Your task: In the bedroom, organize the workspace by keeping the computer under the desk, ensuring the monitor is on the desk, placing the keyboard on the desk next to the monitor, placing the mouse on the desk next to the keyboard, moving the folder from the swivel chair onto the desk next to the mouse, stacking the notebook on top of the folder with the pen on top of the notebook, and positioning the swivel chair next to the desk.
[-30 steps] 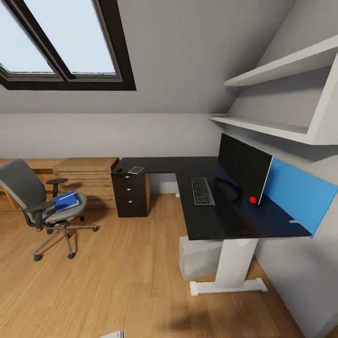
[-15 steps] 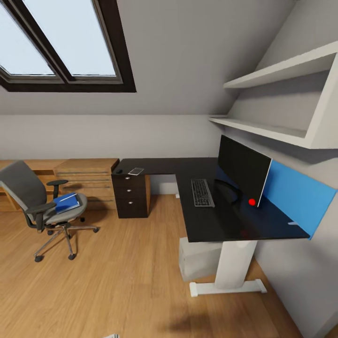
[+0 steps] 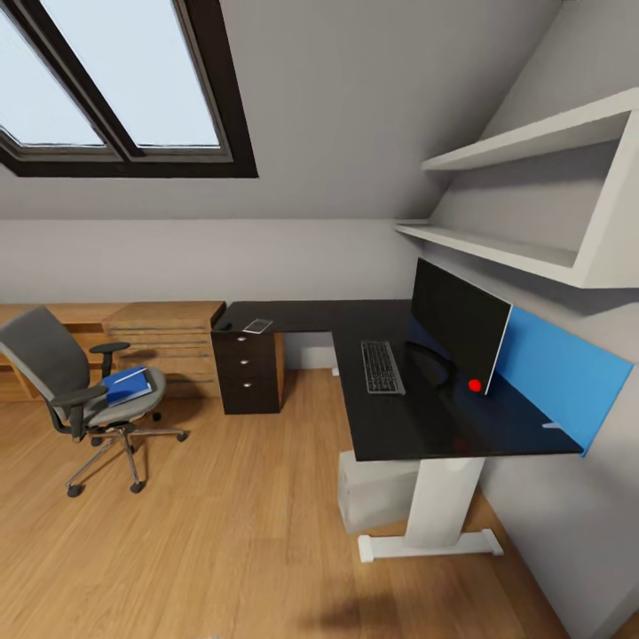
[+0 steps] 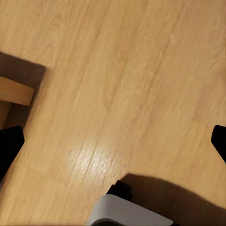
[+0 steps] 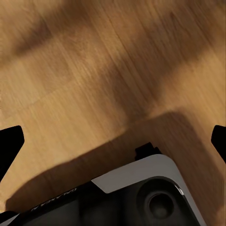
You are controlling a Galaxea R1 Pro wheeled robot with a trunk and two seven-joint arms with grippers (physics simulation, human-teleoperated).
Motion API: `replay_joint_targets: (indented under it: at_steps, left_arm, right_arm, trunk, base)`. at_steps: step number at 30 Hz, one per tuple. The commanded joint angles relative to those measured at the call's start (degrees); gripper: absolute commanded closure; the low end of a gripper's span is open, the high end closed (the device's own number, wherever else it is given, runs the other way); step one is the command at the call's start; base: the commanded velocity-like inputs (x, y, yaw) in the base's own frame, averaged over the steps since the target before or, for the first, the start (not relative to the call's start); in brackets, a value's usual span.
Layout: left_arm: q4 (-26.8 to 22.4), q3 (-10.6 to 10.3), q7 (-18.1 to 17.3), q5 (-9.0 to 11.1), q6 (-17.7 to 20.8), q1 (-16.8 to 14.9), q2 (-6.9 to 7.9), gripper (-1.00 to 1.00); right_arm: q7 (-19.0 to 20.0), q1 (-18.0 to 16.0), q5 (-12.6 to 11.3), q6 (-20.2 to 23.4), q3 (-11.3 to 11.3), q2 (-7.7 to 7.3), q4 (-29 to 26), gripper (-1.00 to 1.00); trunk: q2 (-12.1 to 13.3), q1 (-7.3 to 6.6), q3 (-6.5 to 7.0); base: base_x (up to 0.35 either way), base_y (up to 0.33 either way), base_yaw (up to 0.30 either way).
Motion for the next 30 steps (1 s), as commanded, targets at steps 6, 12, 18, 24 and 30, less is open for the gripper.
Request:
replay_joint_targets:
  at_steps: [6,12,18,24,30]
  left_arm:
    - [0.7,-0.4,-1.5,0.3,-0.9,-0.1,0.20,-1.00]
    - [1.2,-0.4,-2.1,0.4,-2.5,-0.1,0.07,-1.00]
    - [3.2,-0.4,-2.3,0.0,-3.5,-0.1,-0.56,-1.00]
    - [3.6,-0.4,-2.3,0.0,-3.7,0.0,-0.16,-1.00]
    - [4.1,-0.4,-2.5,0.0,-4.2,0.0,-0.25,-1.00]
  right_arm:
    - [0.1,0.0,-0.6,-0.2,0.5,-0.02,0.0,-1.00]
    - [0.1,0.0,-0.6,-0.2,0.5,-0.02,0.0,-1.00]
    - [0.1,0.0,-0.6,-0.2,0.5,-0.02,0.0,-1.00]
    - [0.1,0.0,-0.6,-0.2,0.5,-0.03,0.0,-1.00]
    - [0.1,0.0,-0.6,-0.2,0.5,-0.03,0.0,-1.00]
  trunk:
    - [2.4,-1.32,1.01]
    - [4.8,-2.64,2.08]
    - [7.2,-3.95,3.16]
    - [9.6,-5.27,4.24]
    - [12.0,-6.59,5.31]
  base:
    - [0.000,0.000,0.000]
    - [0.000,0.000,0.000]
    - [0.000,0.000,0.000]
    - [0.000,0.000,0.000]
    - [0.000,0.000,0.000]
